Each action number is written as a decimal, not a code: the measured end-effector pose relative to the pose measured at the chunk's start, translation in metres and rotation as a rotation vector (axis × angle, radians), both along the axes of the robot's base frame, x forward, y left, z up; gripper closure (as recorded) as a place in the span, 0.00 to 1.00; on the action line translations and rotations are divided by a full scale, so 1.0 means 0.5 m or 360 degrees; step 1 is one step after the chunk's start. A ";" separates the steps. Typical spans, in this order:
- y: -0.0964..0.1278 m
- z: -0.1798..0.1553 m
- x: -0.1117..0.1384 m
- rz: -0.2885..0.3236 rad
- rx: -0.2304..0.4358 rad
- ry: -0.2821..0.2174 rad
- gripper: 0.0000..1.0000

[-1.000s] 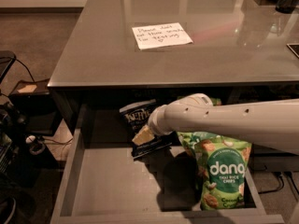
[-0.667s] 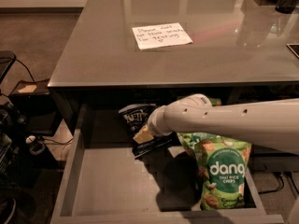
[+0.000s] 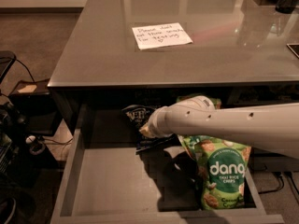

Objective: Pick blue chip bag from top drawer and place on counter

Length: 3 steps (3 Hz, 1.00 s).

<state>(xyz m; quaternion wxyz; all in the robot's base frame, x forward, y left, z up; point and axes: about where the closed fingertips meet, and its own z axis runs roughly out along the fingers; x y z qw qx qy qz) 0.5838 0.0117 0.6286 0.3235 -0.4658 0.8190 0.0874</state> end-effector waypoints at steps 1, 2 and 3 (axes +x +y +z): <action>0.008 0.033 -0.018 0.0033 0.0049 -0.0049 1.00; 0.027 0.079 -0.036 0.0086 0.0152 -0.0083 1.00; 0.054 0.145 -0.063 0.0164 0.0342 -0.0047 1.00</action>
Offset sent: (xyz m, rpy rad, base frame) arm -0.0446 0.0006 0.0882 0.1943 -0.1255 0.1458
